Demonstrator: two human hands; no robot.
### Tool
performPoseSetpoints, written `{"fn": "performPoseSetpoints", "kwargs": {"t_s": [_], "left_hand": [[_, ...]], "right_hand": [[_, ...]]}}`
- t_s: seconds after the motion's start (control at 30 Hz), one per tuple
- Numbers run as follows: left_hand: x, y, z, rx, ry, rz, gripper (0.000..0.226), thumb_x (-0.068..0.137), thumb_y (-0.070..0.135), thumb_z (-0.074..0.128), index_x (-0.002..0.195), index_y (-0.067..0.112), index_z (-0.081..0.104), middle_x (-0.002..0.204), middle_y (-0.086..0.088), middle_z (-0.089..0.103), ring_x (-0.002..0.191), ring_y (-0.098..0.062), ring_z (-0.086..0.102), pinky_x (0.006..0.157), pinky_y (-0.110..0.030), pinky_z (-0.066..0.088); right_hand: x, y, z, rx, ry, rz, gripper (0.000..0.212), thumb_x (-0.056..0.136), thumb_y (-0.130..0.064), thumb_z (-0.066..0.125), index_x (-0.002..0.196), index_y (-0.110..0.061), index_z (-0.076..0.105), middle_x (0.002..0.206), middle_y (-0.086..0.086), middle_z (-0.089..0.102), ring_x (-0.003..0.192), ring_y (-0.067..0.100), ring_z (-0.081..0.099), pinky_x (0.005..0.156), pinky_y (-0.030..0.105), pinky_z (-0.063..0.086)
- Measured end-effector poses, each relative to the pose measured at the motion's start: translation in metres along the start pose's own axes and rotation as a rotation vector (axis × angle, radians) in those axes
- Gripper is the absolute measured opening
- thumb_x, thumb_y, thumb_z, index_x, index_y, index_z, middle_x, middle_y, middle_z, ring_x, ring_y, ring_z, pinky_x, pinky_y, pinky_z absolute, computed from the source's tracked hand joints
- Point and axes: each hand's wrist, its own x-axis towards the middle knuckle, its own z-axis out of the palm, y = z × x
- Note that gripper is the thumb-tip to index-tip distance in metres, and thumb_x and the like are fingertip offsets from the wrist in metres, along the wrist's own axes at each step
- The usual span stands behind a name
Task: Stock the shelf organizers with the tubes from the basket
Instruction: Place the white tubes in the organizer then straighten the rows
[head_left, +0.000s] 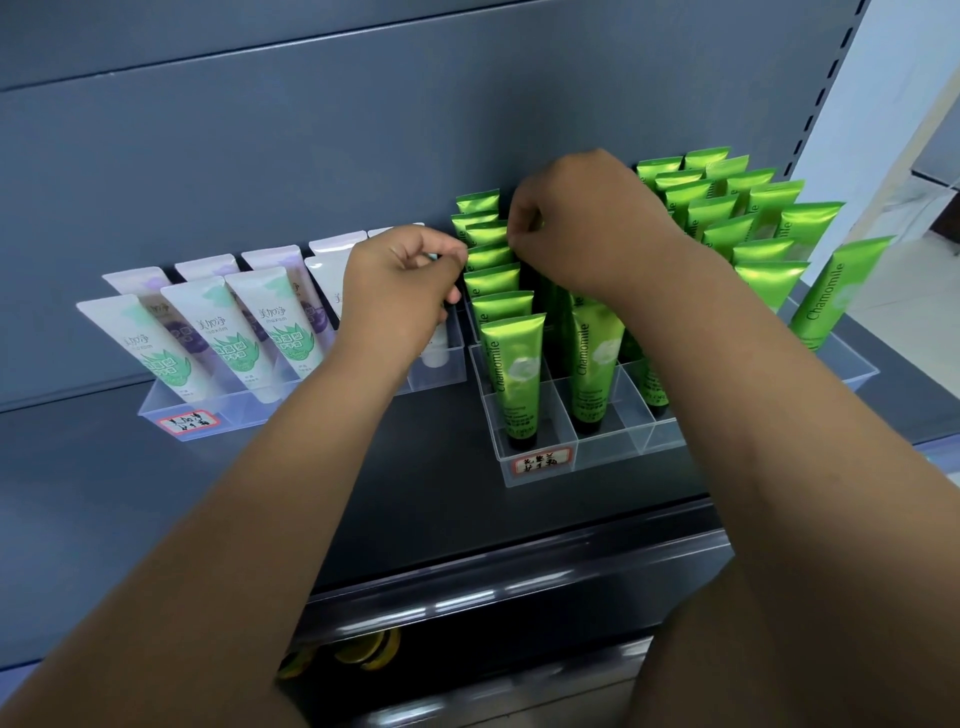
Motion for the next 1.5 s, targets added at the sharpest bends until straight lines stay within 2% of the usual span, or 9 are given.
{"fn": "performPoseSetpoints", "kwargs": {"t_s": [0.2, 0.4, 0.7, 0.87, 1.27, 1.4, 1.5], "left_hand": [[0.0005, 0.0001, 0.0005, 0.005, -0.004, 0.005, 0.011, 0.094, 0.012, 0.069, 0.088, 0.017, 0.077, 0.056, 0.001, 0.061, 0.048, -0.013, 0.049, 0.049, -0.021, 0.042], [-0.0001, 0.0006, 0.0007, 0.040, -0.005, 0.054, 0.012, 0.093, 0.012, 0.069, 0.086, 0.018, 0.076, 0.054, 0.005, 0.062, 0.053, -0.018, 0.050, 0.055, -0.025, 0.044], [-0.0017, 0.0030, 0.0004, 0.010, -0.002, -0.007, 0.011, 0.095, 0.012, 0.067, 0.089, 0.014, 0.076, 0.055, 0.003, 0.060, 0.050, -0.017, 0.047, 0.050, -0.023, 0.042], [-0.0016, 0.0021, 0.0010, 0.015, -0.004, -0.003, 0.011, 0.095, 0.011, 0.067, 0.090, 0.015, 0.077, 0.056, 0.002, 0.061, 0.046, -0.011, 0.049, 0.049, -0.021, 0.043], [-0.0028, 0.0036, 0.0009, 0.013, 0.000, -0.014, 0.014, 0.095, 0.009, 0.066, 0.089, 0.016, 0.076, 0.052, 0.004, 0.060, 0.046, -0.011, 0.049, 0.049, -0.020, 0.042], [-0.0022, 0.0025, -0.0001, 0.035, -0.001, -0.001, 0.012, 0.095, 0.010, 0.067, 0.091, 0.016, 0.076, 0.053, 0.005, 0.061, 0.047, -0.013, 0.049, 0.051, -0.022, 0.043], [-0.0013, 0.0052, -0.0017, 0.054, 0.030, 0.028, 0.010, 0.095, 0.015, 0.070, 0.102, 0.018, 0.075, 0.057, 0.003, 0.063, 0.050, -0.015, 0.050, 0.054, -0.025, 0.043]], "right_hand": [[-0.0007, 0.0000, -0.0005, 0.009, -0.002, 0.011, 0.025, 0.085, -0.017, 0.053, 0.091, -0.020, 0.077, 0.096, 0.005, 0.072, 0.095, 0.032, 0.064, 0.080, 0.042, 0.057], [-0.0002, 0.0017, 0.0006, 0.019, -0.009, 0.007, 0.025, 0.085, -0.017, 0.053, 0.091, -0.021, 0.077, 0.097, 0.005, 0.072, 0.095, 0.031, 0.064, 0.081, 0.042, 0.057], [0.0000, 0.0012, 0.0010, 0.025, -0.009, 0.005, 0.024, 0.085, -0.018, 0.054, 0.090, -0.019, 0.077, 0.095, 0.006, 0.072, 0.093, 0.032, 0.064, 0.080, 0.042, 0.057], [0.0004, 0.0027, 0.0006, 0.020, -0.008, 0.010, 0.024, 0.084, -0.018, 0.054, 0.090, -0.019, 0.077, 0.095, 0.005, 0.072, 0.092, 0.032, 0.065, 0.080, 0.042, 0.058], [0.0038, 0.0042, 0.0034, 0.036, -0.014, 0.004, 0.023, 0.084, -0.017, 0.054, 0.087, -0.019, 0.077, 0.093, 0.003, 0.072, 0.091, 0.029, 0.065, 0.080, 0.041, 0.058], [0.0035, 0.0048, 0.0045, 0.049, -0.003, -0.015, 0.025, 0.085, -0.017, 0.054, 0.089, -0.020, 0.078, 0.095, 0.004, 0.073, 0.093, 0.029, 0.065, 0.081, 0.041, 0.058], [0.0046, 0.0063, 0.0022, 0.082, -0.014, -0.005, 0.023, 0.083, -0.016, 0.058, 0.090, -0.024, 0.078, 0.098, 0.001, 0.073, 0.097, 0.026, 0.066, 0.083, 0.040, 0.057]]}}
